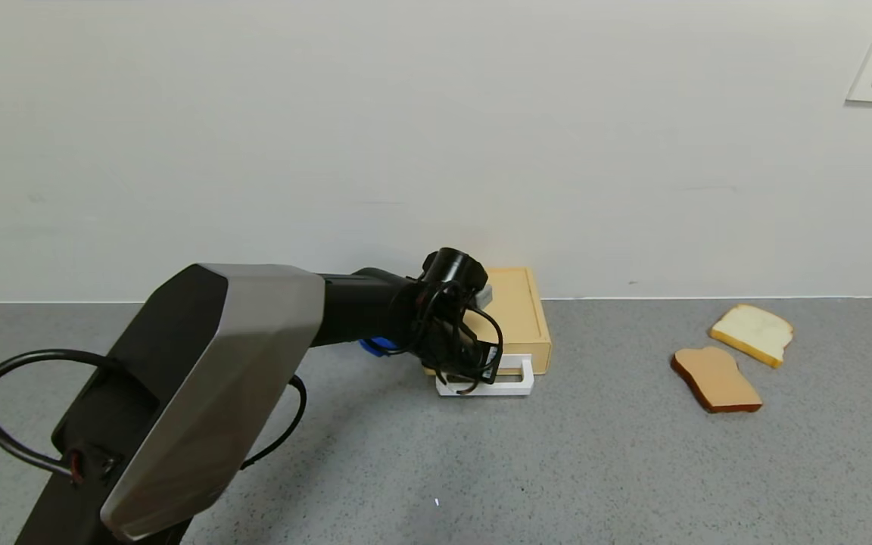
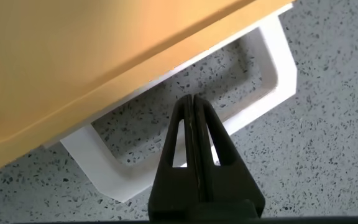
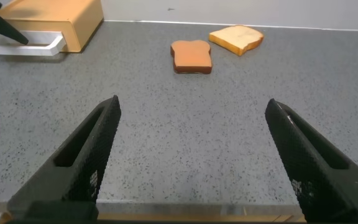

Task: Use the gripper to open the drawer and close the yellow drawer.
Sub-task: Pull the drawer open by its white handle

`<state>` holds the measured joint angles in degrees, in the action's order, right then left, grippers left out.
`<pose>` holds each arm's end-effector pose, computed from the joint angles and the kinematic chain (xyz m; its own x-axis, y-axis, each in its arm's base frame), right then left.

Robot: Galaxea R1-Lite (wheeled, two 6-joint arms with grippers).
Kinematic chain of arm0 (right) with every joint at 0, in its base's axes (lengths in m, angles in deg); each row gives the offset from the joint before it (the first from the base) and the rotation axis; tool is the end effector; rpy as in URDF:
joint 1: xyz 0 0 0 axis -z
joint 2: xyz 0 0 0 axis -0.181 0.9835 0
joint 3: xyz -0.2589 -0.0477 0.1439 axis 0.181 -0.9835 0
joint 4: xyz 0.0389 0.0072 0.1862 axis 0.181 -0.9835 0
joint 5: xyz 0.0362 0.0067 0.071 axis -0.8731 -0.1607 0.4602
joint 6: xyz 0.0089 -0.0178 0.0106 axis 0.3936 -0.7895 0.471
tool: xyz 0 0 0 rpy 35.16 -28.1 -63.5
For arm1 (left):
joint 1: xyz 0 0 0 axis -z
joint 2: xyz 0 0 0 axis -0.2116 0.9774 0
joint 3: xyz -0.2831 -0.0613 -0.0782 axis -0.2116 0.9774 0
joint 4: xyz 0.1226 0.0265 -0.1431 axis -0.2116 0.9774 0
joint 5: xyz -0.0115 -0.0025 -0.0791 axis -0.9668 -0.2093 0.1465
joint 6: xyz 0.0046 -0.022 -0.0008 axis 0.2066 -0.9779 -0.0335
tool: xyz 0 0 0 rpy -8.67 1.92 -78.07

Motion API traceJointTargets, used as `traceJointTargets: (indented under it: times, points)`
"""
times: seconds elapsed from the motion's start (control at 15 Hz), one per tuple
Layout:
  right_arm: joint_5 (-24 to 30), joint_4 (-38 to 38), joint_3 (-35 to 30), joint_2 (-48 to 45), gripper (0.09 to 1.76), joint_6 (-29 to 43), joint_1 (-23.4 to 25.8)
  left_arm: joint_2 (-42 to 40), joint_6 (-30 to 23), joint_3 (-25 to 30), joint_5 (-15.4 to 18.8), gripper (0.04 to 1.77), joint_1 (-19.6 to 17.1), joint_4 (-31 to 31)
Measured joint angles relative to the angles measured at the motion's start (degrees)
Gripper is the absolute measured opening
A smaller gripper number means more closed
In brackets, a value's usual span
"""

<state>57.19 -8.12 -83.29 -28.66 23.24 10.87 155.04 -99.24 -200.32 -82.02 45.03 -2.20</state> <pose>-0.0228 -0.0001 0.0752 0.9998 -0.0211 -0.0027 0.0211 0.9998 -0.0027 0.4054 -0.2643 0.1020 0.4696 -0.4280 -0.7722 0.4790 0.8582 -0.1844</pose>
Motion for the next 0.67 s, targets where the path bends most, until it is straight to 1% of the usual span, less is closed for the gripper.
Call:
traceJointTargets:
  times: [0.2, 0.4, 0.67]
  points:
    - [0.0, 0.0, 0.0, 0.0, 1.71, 0.0, 0.0, 0.5, -2.0, 0.0, -0.2, 0.11, 0.1, -0.3]
    - [0.0, 0.0, 0.0, 0.0, 1.71, 0.0, 0.0, 0.9, -4.5, 0.0, -1.5, 0.11, 0.1, -0.3]
    - [0.0, 0.0, 0.0, 0.0, 1.71, 0.0, 0.0, 1.1, -5.9, 0.0, -1.7, 0.11, 0.4, 0.5]
